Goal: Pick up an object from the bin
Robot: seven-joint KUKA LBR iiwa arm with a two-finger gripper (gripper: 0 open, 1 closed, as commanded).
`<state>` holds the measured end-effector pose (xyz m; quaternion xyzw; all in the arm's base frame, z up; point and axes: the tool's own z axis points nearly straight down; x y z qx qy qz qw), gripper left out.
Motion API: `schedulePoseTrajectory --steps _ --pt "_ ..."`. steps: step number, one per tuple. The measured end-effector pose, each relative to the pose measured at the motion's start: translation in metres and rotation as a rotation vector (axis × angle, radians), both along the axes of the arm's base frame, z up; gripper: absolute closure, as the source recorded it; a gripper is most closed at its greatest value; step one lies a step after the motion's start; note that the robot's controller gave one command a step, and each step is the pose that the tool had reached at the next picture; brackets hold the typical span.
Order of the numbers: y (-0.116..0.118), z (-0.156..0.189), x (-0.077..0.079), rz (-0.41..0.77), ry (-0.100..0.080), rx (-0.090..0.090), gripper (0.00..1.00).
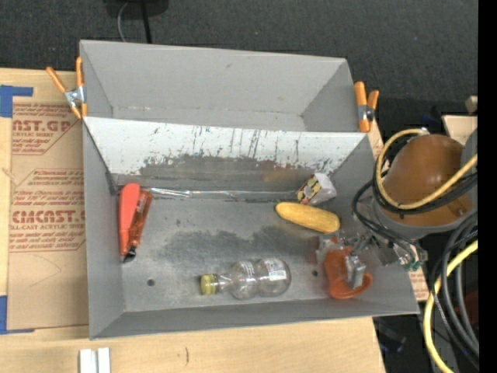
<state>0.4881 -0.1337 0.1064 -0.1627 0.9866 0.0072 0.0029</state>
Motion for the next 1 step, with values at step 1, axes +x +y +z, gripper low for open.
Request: schedulePoseTrajectory --steps 1 --pt "-0.001 0.2022 0.0034 0.023 -0.011 -0.003 1.0"
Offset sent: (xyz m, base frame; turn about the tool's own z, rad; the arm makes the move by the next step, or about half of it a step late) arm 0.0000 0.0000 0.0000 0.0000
